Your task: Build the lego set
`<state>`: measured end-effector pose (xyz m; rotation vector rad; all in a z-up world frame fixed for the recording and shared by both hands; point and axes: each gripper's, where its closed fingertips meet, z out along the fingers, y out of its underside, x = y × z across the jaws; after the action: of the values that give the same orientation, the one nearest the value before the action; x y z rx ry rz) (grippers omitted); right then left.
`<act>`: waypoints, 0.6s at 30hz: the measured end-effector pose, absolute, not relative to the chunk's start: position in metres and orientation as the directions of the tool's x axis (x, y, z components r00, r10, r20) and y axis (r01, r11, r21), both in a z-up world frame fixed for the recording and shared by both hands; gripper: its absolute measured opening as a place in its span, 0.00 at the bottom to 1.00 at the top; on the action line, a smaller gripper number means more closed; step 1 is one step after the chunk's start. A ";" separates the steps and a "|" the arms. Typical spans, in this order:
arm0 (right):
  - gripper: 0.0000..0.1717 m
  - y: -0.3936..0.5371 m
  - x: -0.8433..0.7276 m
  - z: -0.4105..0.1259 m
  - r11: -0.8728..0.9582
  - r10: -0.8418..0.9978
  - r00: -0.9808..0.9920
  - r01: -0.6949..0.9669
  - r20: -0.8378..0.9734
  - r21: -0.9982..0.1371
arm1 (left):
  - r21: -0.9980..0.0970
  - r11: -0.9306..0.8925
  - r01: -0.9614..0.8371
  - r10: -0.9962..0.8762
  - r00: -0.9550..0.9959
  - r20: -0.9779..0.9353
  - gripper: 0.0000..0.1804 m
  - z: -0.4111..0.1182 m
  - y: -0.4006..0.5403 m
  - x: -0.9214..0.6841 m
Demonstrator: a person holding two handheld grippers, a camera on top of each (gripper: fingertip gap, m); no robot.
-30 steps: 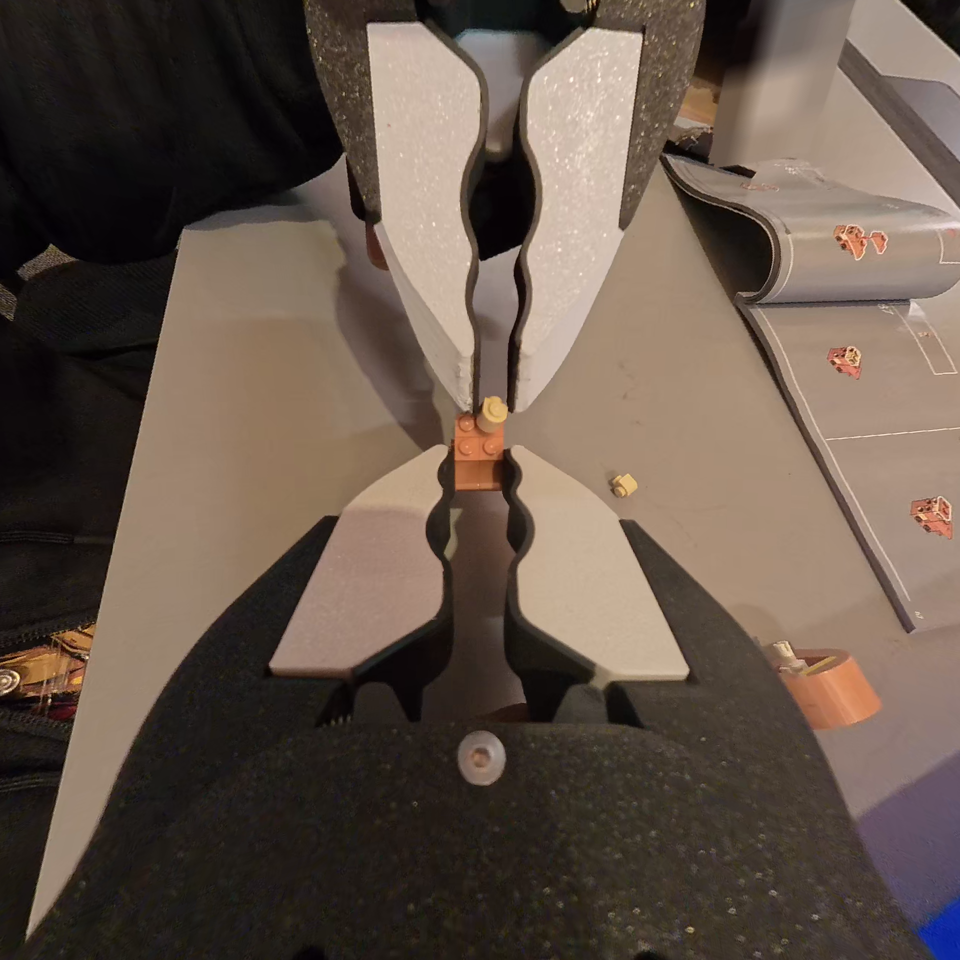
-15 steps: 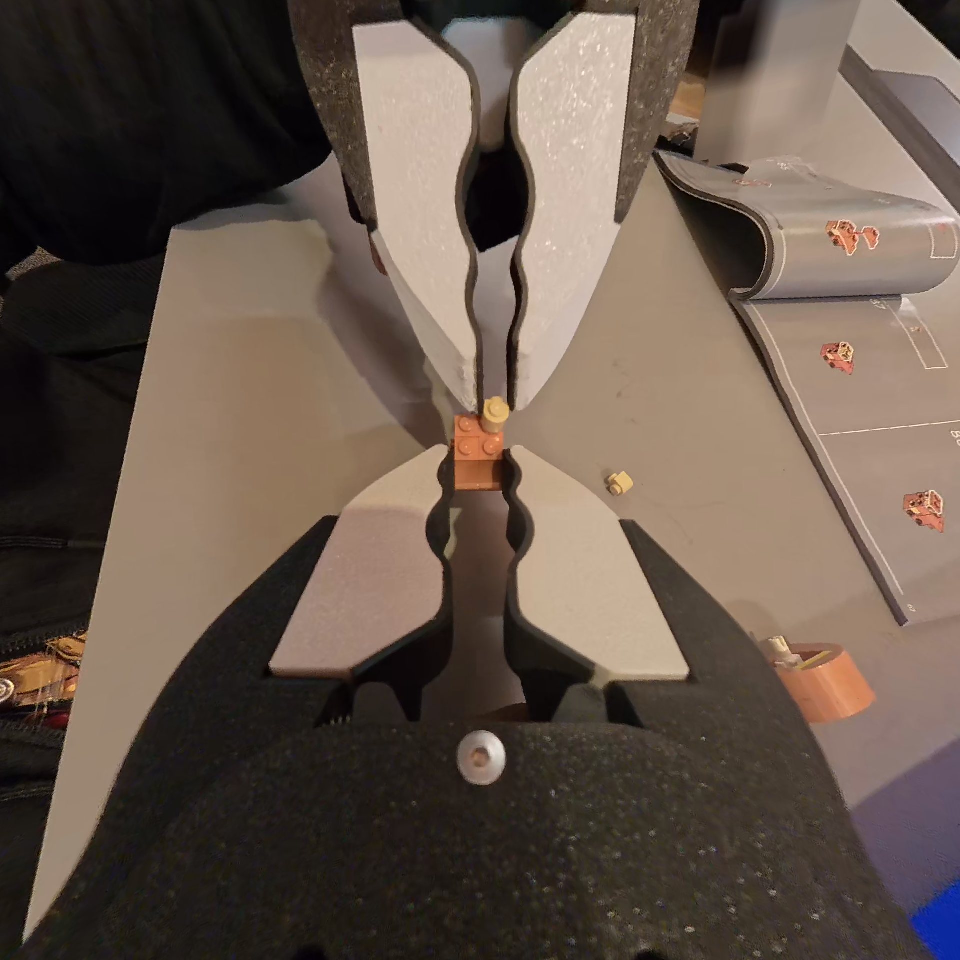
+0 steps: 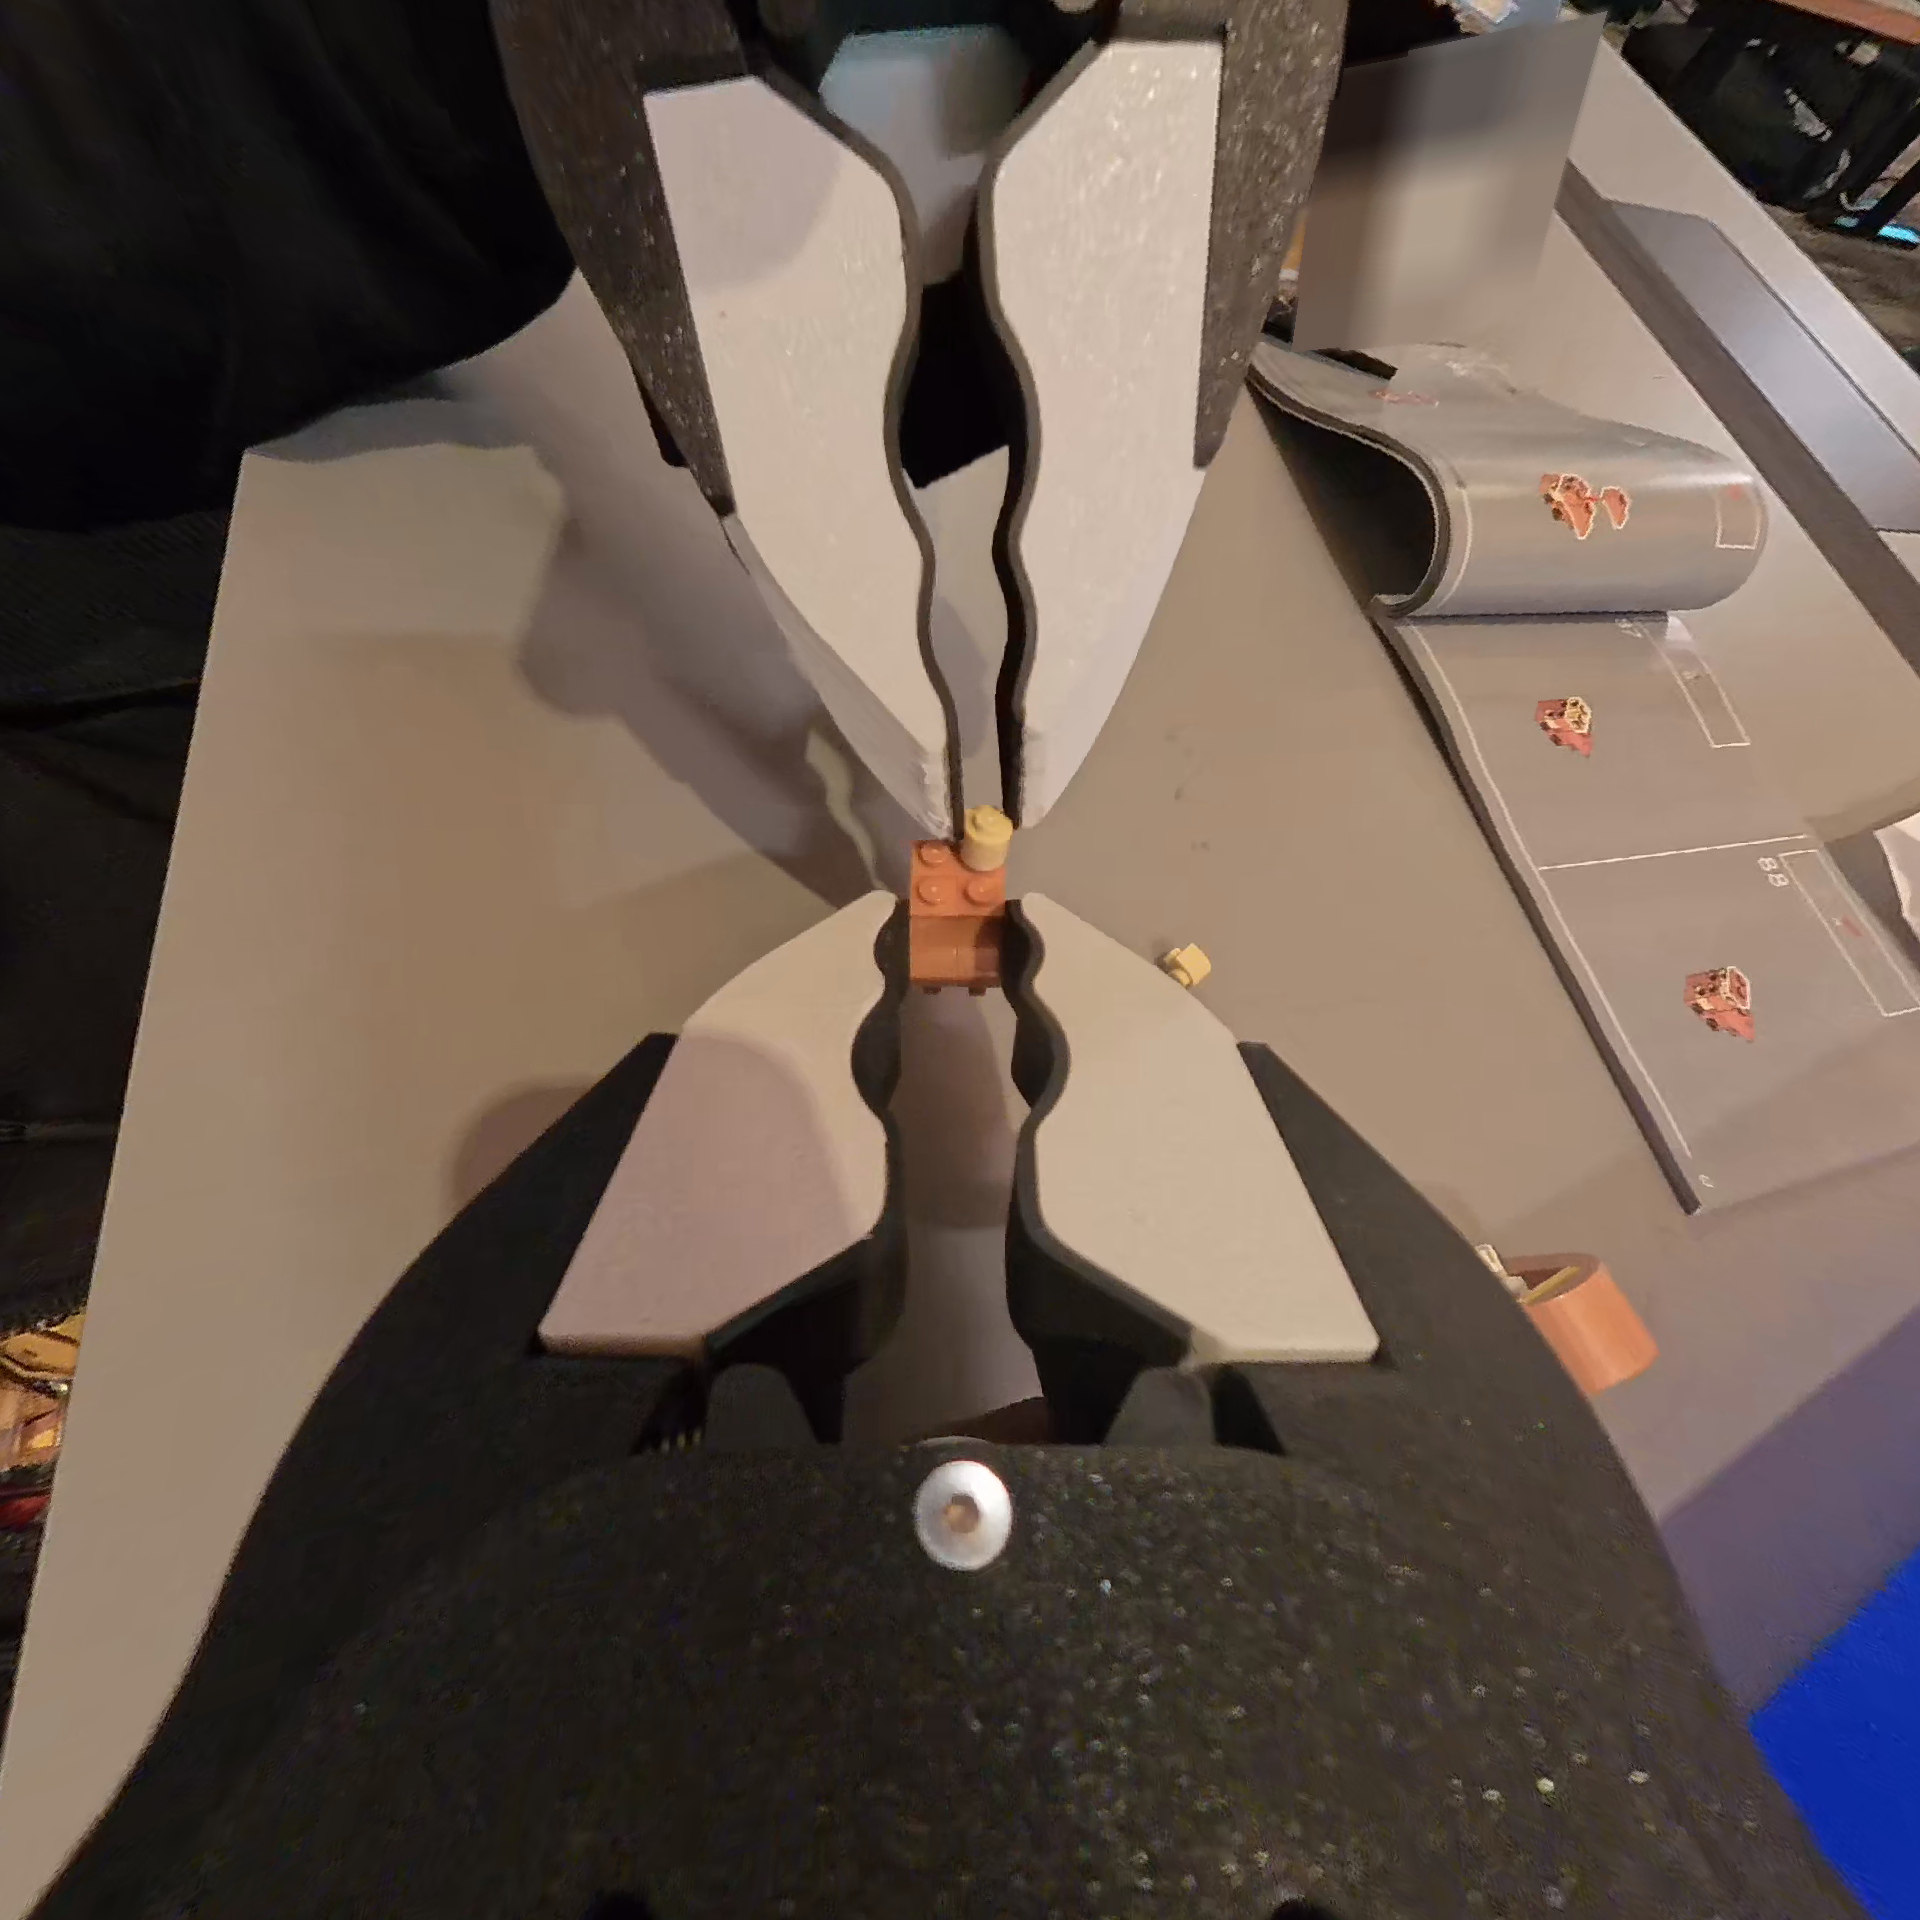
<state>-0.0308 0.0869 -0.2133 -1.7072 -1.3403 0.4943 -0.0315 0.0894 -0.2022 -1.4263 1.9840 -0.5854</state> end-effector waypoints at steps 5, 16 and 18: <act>0.09 0.088 -0.030 -0.213 -0.006 0.911 0.341 0.574 0.232 -0.819 | -0.646 0.324 -0.691 -0.946 -0.221 -0.238 0.04 -0.203 0.091 -0.031; 0.09 0.088 -0.029 -0.214 -0.017 0.907 0.353 0.571 0.228 -0.820 | -0.617 0.354 -0.703 -0.934 -0.231 -0.273 0.04 -0.206 0.092 -0.031; 0.09 0.089 -0.029 -0.213 -0.017 0.907 0.355 0.567 0.226 -0.824 | -0.616 0.357 -0.702 -0.933 -0.230 -0.278 0.04 -0.205 0.092 -0.031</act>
<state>-0.0290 0.0888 -0.2132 -1.6987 -1.3236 0.4653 -0.0305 0.0922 -0.2052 -1.4144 2.0113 -0.4870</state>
